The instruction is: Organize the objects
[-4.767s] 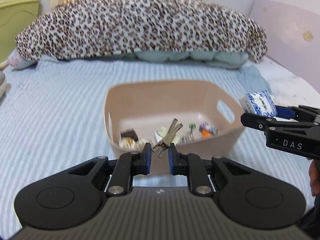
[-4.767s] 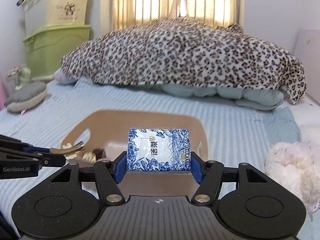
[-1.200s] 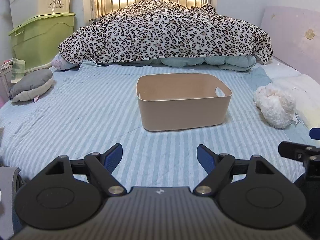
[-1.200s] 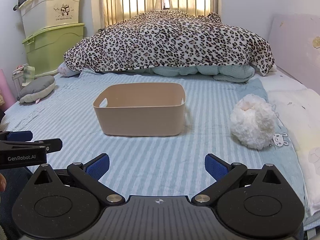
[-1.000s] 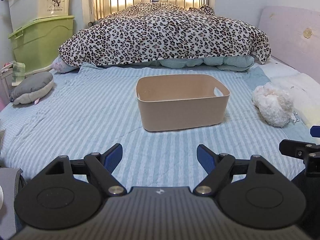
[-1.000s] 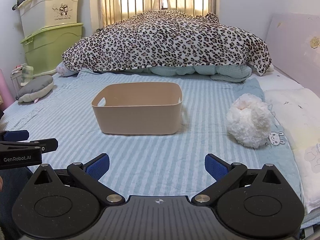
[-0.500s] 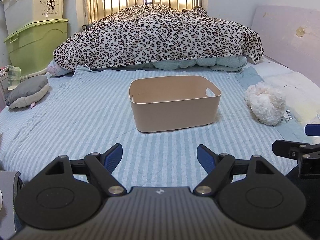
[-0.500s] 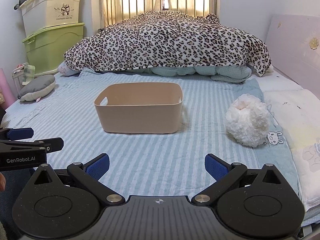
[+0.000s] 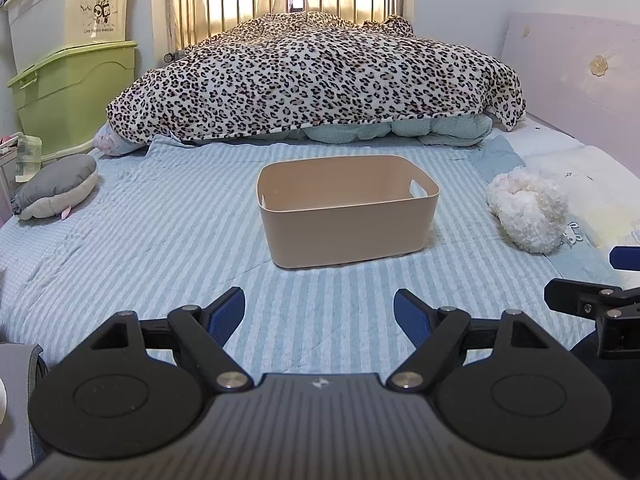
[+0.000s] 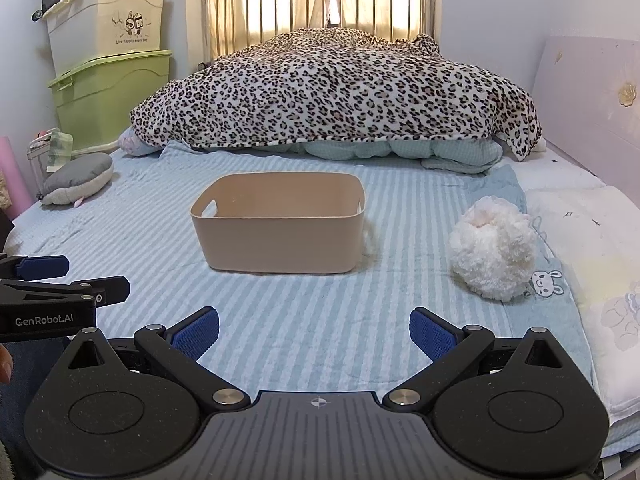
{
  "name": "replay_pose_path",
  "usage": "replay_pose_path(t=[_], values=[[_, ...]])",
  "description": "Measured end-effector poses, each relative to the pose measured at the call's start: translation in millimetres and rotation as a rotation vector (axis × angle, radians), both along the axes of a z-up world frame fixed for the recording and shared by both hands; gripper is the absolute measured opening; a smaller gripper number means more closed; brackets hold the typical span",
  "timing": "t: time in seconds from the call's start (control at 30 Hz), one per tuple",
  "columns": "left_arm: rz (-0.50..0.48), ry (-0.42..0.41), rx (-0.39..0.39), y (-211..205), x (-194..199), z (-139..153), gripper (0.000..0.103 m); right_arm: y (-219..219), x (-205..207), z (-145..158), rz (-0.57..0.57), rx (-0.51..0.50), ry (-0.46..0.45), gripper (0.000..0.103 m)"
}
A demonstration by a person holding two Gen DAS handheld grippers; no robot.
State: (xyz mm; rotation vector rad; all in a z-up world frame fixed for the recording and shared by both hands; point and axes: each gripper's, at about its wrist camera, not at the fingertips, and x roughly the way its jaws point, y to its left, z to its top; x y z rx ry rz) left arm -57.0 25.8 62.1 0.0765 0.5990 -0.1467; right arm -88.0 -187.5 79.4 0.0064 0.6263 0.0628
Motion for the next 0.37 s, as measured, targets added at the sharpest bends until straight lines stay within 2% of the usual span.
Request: replay_pose_path(t=[0.17,0.37], values=[[0.003,0.006,-0.004,0.6,1.4,-0.5,0.087,-0.8,1.1,-0.1,0.000,0.005,-0.001,0.103],[0.003,0.009,-0.012,1.7,2.5,-1.2,0.089,1.5,5.1,-1.9,-0.007,0.005,0.008,0.103]])
